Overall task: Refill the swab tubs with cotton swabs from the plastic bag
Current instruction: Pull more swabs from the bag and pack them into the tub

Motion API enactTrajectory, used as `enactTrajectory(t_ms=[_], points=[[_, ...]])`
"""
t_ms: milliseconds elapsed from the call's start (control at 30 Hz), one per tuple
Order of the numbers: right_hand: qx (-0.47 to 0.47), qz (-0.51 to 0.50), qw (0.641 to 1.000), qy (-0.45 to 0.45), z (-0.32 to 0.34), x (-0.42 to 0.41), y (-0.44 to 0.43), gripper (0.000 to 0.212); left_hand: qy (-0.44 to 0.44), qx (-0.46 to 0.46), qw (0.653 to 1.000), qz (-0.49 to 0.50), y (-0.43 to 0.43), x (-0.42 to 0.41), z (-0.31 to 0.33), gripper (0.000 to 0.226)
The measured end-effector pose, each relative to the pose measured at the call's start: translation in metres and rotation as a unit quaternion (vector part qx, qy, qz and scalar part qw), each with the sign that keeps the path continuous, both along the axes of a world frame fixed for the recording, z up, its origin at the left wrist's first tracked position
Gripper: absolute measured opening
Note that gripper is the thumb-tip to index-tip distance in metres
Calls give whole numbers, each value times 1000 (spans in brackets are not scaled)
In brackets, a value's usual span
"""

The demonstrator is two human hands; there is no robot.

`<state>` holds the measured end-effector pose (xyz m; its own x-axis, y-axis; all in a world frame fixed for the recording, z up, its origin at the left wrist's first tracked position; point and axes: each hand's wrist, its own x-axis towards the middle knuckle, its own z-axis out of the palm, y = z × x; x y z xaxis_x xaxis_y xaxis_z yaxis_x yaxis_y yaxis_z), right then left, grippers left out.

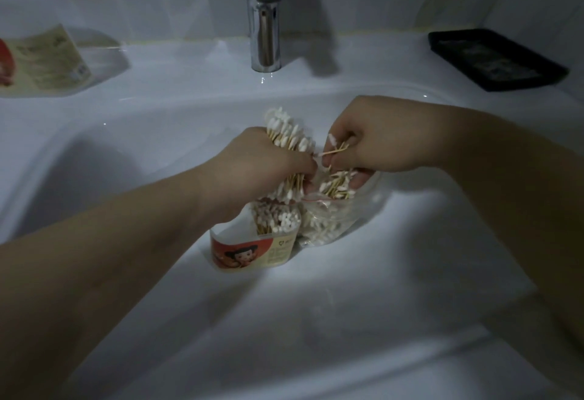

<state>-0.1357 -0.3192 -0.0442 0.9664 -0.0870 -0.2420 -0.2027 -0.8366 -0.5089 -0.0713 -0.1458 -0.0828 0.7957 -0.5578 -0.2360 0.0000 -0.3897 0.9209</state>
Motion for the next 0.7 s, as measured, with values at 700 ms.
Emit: enactTrajectory(t_ms=[700], points=[[4,-16,998,-68,9,-7,-8,22,-6,22,1000,21,-1,0,1,17]])
